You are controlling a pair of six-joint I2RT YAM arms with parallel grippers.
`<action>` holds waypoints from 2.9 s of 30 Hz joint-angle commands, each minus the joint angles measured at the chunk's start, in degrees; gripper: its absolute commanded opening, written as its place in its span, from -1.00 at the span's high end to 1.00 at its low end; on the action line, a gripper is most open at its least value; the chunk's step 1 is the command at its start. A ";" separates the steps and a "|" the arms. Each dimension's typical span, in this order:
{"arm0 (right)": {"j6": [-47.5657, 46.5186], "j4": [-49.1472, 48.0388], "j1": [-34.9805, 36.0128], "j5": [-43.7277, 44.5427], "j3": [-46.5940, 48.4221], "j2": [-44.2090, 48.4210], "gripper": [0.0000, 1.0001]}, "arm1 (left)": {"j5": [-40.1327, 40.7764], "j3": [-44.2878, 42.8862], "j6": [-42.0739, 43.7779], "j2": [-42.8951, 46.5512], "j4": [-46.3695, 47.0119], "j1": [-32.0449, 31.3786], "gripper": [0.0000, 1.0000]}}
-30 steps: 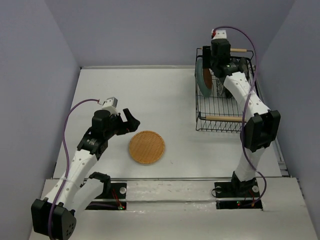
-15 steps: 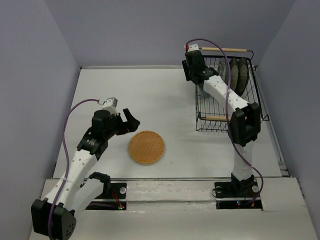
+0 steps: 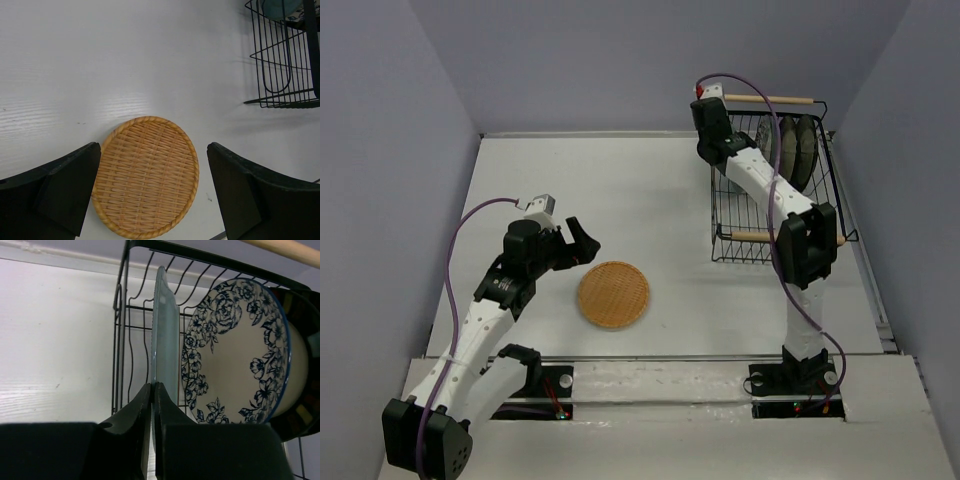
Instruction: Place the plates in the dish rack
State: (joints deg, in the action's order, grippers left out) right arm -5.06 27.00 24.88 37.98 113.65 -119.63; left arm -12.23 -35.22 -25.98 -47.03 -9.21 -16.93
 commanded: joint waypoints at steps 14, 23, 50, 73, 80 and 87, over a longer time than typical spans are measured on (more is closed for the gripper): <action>10.59 -1.52 -10.02 -3.87 -6.50 9.33 0.86 | -1.22 0.68 0.84 0.79 1.92 -0.39 -0.98; 18.33 -3.36 -11.52 -6.34 -15.03 14.16 0.86 | -1.39 0.68 0.84 0.53 2.00 -0.39 -0.98; 22.91 -6.44 -11.52 -3.43 -24.71 19.36 0.86 | -2.01 0.68 0.84 0.88 2.09 -0.39 -0.98; 8.57 -8.90 -12.58 -10.54 -8.36 6.17 0.86 | -1.66 0.68 0.93 0.36 2.09 -0.39 -0.98; 7.70 -8.55 -13.11 -14.07 -5.01 3.62 0.86 | -1.57 0.59 0.93 0.36 2.01 -0.30 -0.98; 10.50 -8.02 -13.63 -18.63 -6.15 4.23 0.71 | -1.48 0.68 0.93 0.36 2.09 -0.30 -0.98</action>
State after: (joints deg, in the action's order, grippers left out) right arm 2.90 17.52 11.38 26.59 107.92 -114.39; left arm -13.26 -35.20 -25.96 -47.03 -8.82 -16.93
